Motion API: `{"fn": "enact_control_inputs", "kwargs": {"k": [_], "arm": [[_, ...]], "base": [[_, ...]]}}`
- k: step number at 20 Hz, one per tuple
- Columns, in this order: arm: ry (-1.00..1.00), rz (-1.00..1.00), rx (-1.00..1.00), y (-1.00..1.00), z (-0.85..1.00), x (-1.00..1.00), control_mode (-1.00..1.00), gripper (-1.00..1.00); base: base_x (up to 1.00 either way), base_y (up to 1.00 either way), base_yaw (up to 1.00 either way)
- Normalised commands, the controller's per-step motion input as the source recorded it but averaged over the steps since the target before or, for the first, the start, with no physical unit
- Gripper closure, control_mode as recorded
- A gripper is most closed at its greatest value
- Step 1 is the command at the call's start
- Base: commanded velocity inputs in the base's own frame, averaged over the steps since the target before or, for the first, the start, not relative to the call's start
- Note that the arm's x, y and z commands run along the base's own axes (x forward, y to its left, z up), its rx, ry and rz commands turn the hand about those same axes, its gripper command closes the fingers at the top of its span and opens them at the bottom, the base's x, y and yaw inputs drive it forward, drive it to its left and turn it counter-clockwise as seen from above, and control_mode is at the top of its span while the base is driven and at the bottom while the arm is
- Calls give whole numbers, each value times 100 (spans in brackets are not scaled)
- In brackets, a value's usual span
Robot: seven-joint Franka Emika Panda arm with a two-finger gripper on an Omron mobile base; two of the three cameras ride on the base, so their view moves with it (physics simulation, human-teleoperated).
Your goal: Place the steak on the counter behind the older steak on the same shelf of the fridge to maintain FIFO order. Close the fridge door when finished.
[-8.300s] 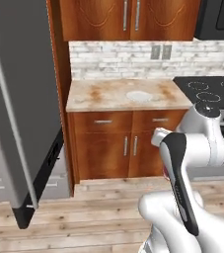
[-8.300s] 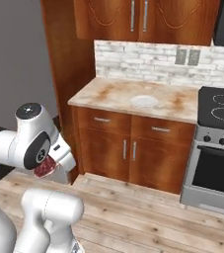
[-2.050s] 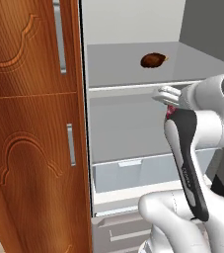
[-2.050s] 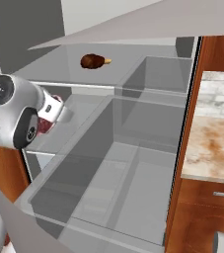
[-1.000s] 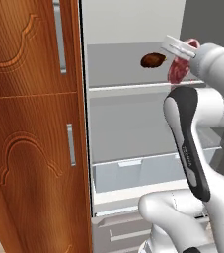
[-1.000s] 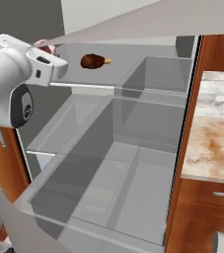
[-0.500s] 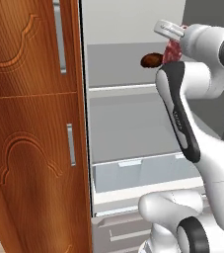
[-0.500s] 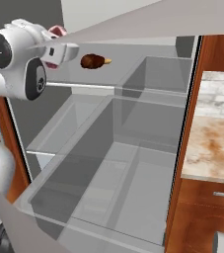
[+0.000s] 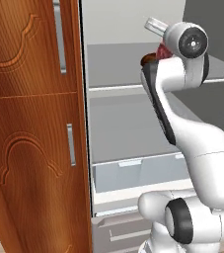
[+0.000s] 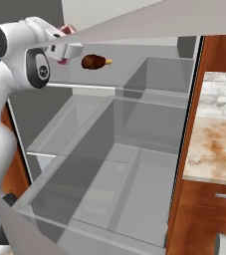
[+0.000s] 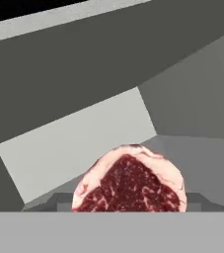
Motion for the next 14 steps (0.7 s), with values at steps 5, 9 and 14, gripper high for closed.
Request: {"fn": "enact_control_inputs", "kwargs": {"k": [5,9,14], "arm": [[9,-14,16,0,0,47,-100,100],[3,-9,16,0,0,46,-100,100],[-2,1,14,0,-1,38,-100,100]], "base": [[0,0,0],[0,0,0],[0,0,0]]}}
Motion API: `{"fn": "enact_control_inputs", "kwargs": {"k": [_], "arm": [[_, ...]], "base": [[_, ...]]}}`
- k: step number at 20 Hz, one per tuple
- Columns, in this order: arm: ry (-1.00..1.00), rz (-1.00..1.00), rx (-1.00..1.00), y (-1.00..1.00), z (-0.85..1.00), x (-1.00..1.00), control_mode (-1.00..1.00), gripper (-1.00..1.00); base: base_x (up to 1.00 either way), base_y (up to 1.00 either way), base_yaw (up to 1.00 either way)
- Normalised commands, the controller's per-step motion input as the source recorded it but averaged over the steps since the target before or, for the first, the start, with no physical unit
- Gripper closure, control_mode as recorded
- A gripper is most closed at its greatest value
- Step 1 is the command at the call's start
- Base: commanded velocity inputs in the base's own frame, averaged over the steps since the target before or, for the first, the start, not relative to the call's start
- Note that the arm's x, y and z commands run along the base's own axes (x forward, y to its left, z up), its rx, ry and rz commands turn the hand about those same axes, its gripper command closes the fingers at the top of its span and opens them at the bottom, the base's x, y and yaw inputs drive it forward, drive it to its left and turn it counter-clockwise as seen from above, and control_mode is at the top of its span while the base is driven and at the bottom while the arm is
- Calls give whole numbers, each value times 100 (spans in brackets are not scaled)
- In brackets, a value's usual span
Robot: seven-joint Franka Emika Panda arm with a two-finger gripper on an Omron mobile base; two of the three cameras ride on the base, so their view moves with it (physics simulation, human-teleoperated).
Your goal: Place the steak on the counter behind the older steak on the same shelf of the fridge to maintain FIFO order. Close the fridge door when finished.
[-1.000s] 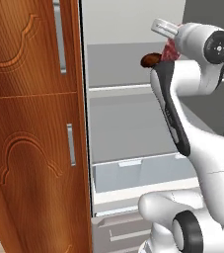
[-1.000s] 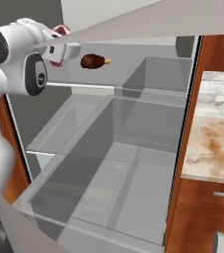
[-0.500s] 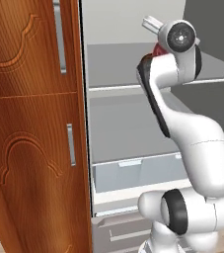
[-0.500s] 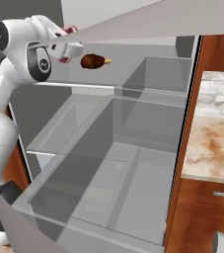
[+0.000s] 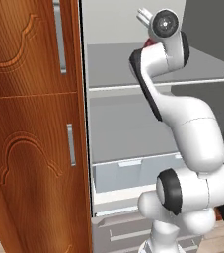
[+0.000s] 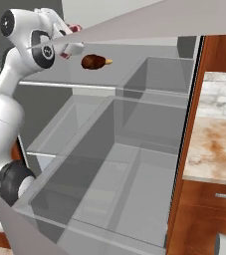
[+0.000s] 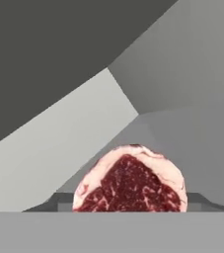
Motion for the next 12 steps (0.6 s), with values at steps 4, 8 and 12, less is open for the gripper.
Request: {"fn": "enact_control_inputs", "kwargs": {"k": [4,8,12], "arm": [[-8,11,17,-3,-16,51,-100,100],[-7,13,16,-1,-16,53,-100,100],[-1,11,16,0,-1,50,-100,100]], "base": [[0,0,0],[0,0,0],[0,0,0]]}}
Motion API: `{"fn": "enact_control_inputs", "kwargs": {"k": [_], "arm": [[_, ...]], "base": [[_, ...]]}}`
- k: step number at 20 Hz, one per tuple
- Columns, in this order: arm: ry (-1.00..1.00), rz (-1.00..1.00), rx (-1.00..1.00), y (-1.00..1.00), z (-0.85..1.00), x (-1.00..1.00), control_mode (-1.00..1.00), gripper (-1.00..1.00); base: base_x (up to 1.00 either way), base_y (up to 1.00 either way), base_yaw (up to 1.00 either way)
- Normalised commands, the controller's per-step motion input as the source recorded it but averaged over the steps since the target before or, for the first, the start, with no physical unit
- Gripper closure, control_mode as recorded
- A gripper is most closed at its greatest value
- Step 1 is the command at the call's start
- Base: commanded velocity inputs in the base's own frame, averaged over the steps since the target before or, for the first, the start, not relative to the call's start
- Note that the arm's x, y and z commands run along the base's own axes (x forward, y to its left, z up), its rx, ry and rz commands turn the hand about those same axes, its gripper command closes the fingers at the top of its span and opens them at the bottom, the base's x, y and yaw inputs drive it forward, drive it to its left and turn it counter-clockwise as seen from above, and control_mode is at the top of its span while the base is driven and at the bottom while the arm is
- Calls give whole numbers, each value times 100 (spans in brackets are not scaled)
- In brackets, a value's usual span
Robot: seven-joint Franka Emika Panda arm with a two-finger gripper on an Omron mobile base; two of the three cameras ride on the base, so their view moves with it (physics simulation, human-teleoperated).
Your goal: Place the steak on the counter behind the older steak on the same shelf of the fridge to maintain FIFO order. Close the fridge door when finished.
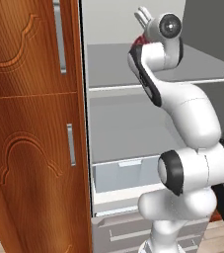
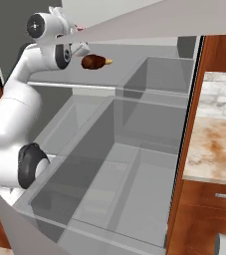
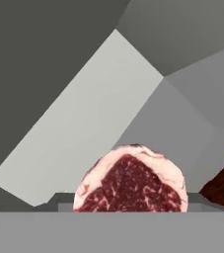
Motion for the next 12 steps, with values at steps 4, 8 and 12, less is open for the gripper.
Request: {"fn": "enact_control_inputs", "kwargs": {"k": [4,8,12], "arm": [[0,10,11,0,0,53,-100,100],[1,13,3,0,-1,59,-100,100],[2,13,0,0,-26,64,-100,100]], "base": [[0,0,0],[0,0,0],[0,0,0]]}}
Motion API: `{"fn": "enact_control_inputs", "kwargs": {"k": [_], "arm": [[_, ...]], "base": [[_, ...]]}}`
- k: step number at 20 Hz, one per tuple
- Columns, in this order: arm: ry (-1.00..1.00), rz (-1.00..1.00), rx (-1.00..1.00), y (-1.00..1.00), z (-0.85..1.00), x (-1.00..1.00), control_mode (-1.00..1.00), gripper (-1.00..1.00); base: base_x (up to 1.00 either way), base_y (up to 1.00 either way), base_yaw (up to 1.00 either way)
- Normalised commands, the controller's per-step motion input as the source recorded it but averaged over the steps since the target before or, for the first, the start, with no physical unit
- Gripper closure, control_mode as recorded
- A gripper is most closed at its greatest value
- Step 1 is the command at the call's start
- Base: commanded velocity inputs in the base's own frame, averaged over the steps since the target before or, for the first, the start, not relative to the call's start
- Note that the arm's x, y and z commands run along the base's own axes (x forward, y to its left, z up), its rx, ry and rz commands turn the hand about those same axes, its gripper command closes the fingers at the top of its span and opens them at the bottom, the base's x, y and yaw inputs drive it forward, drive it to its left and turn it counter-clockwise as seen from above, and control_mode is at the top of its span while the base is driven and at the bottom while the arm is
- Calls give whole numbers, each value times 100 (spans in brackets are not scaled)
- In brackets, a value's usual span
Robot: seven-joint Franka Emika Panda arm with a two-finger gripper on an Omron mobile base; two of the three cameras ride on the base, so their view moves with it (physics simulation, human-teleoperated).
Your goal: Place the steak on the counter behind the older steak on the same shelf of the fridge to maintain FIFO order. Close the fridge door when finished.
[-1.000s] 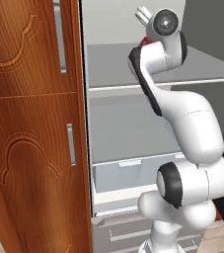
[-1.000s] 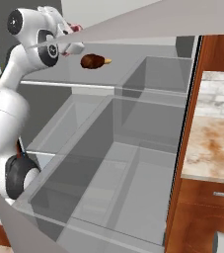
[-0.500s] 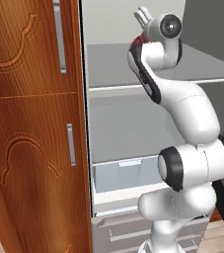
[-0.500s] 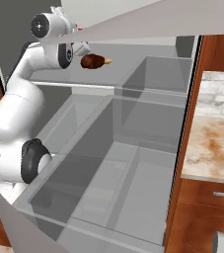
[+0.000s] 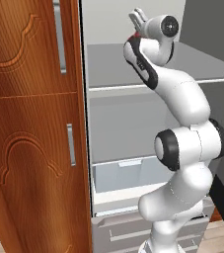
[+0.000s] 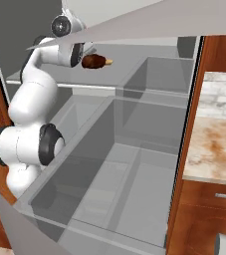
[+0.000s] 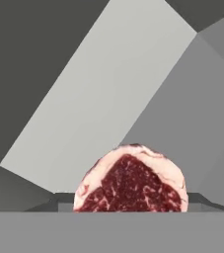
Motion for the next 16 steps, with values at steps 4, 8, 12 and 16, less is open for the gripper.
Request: {"fn": "enact_control_inputs", "kwargs": {"k": [4,8,12,16], "arm": [[0,14,0,-3,-19,47,-100,100],[-1,11,0,-13,0,34,-100,100],[-1,5,0,-19,-1,8,-100,100],[0,2,0,-18,-18,0,-100,100]], "base": [[0,0,0],[0,0,0],[0,0,0],[0,0,0]]}}
